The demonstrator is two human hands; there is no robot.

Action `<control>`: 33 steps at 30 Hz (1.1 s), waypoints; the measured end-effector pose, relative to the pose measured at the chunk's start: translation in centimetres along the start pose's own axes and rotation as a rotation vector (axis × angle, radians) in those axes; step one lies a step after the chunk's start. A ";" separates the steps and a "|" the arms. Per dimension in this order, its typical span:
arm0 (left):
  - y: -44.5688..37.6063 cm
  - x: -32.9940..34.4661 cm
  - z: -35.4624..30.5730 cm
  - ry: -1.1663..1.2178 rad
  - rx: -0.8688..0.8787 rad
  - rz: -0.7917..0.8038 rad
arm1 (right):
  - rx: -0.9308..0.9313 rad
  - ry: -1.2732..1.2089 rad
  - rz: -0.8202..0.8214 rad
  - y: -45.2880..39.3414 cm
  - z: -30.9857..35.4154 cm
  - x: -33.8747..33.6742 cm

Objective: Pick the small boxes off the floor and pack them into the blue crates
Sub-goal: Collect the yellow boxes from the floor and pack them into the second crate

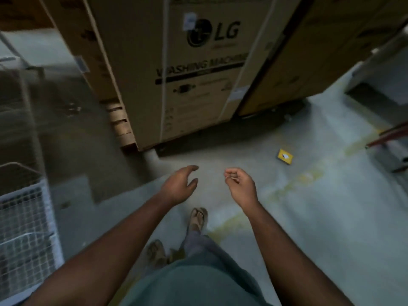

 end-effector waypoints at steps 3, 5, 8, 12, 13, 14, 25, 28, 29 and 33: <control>-2.6 3.1 -3.1 -0.040 0.044 0.065 | 0.059 -0.037 -0.082 -0.4 -4.1 -4.3; -4.4 5.3 -5.1 -0.072 0.054 0.089 | 0.085 -0.053 -0.111 -0.7 -6.4 -7.2; -7.7 9.3 -8.4 -0.105 0.089 0.116 | 0.127 -0.064 -0.152 -2.0 -10.0 -11.9; -13.5 17.1 -14.0 -0.114 0.119 0.141 | 0.183 -0.055 -0.146 -5.3 -15.9 -19.4; -14.9 19.2 -15.6 -0.110 0.120 0.155 | 0.197 -0.052 -0.157 -6.4 -17.4 -21.3; -16.3 21.2 -17.2 -0.101 0.120 0.169 | 0.217 -0.052 -0.168 -7.4 -18.8 -23.3; -30.4 32.6 -27.8 -0.059 0.020 0.205 | 0.221 0.096 -0.013 -24.4 -25.6 -35.8; -35.9 35.2 -27.5 -0.029 -0.076 0.199 | 0.241 0.145 0.052 -30.6 -27.6 -36.2; -37.9 36.3 -27.3 -0.013 -0.104 0.200 | 0.254 0.164 0.075 -32.7 -28.5 -36.3; -46.4 41.1 -27.3 0.044 -0.261 0.242 | 0.315 0.223 0.159 -41.6 -32.2 -37.1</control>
Point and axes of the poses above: each hand's wrist, its own y-axis away from the middle knuckle, its own x-axis out of the palm, z = x × y, the point moved 2 cm from there along -y, towards the middle knuckle, and after that the axes turned 2 degrees about x, right-handed, at the moved point
